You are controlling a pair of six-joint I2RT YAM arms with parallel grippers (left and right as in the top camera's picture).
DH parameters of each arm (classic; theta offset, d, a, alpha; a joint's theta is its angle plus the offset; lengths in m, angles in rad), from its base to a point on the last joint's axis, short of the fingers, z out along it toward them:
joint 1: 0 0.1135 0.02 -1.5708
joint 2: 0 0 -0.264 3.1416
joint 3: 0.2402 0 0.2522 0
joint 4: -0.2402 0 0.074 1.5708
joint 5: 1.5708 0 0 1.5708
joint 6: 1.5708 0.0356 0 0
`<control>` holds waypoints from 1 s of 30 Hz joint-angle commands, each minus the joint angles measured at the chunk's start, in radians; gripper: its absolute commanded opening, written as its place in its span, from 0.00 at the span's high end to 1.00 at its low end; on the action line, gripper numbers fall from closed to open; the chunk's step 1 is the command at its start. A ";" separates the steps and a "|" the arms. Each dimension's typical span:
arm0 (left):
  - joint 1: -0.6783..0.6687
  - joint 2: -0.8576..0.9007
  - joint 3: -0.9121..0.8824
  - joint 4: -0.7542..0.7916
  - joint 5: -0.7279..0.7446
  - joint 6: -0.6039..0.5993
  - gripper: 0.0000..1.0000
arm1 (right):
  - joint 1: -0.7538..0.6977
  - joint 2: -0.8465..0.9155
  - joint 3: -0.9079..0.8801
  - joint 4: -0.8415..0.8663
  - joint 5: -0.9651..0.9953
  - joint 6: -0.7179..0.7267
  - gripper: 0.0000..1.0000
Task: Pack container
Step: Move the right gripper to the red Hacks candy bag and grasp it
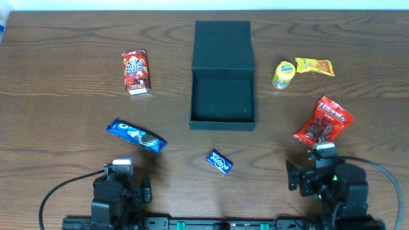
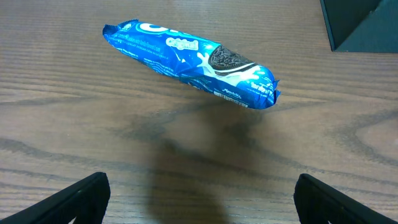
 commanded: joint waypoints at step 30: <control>0.006 -0.007 -0.032 -0.021 -0.010 0.018 0.05 | -0.010 0.838 0.803 -0.249 -0.108 0.276 0.01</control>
